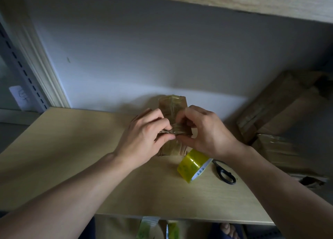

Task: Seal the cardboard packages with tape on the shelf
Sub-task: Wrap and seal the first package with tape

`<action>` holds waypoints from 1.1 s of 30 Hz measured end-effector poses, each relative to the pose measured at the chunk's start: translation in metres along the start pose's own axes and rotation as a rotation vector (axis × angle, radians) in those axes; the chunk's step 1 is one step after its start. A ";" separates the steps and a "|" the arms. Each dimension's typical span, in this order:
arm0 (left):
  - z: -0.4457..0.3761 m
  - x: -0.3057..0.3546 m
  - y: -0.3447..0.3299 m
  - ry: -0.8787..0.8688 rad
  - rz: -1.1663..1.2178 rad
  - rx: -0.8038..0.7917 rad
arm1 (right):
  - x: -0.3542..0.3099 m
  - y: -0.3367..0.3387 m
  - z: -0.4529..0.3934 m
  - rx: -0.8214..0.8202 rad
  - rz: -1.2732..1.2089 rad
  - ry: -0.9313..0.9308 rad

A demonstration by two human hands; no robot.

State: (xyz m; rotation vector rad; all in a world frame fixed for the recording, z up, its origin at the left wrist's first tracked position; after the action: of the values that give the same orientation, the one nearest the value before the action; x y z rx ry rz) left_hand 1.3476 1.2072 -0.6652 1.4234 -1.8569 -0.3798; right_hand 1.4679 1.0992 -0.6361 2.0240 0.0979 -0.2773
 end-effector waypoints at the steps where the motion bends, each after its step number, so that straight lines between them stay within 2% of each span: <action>1: 0.001 -0.002 0.001 0.003 -0.003 0.001 | -0.001 0.001 0.001 0.028 0.031 0.029; 9: 0.006 -0.010 0.007 -0.025 -0.048 0.019 | -0.001 -0.004 0.004 0.084 0.174 0.010; 13: 0.007 -0.010 0.008 -0.032 -0.067 0.019 | 0.002 -0.009 0.004 0.020 0.183 -0.011; 18: 0.009 -0.010 0.000 0.001 -0.045 -0.069 | 0.003 -0.015 0.003 -0.084 0.206 -0.069; 24: 0.009 -0.013 -0.009 0.075 -0.036 -0.109 | 0.009 -0.003 0.004 -0.124 0.091 -0.030; 28: 0.011 -0.011 -0.013 0.101 -0.018 -0.133 | 0.012 -0.002 0.004 -0.070 0.071 -0.067; 33: 0.006 -0.007 -0.006 0.093 -0.088 -0.045 | 0.006 -0.002 -0.002 0.037 0.031 -0.094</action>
State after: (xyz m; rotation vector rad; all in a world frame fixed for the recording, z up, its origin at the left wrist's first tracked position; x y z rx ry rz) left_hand 1.3485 1.2102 -0.6754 1.4703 -1.7061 -0.3899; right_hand 1.4742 1.1017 -0.6381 2.0440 0.0026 -0.3564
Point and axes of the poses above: each hand's wrist, its own z-axis away from the middle knuckle, its own y-axis out of the back of the hand, x = y × z, the point moved 6 cm from there along -z, towards the middle knuckle, and after that the axes turned 7 degrees about z, right-handed, at the moved point
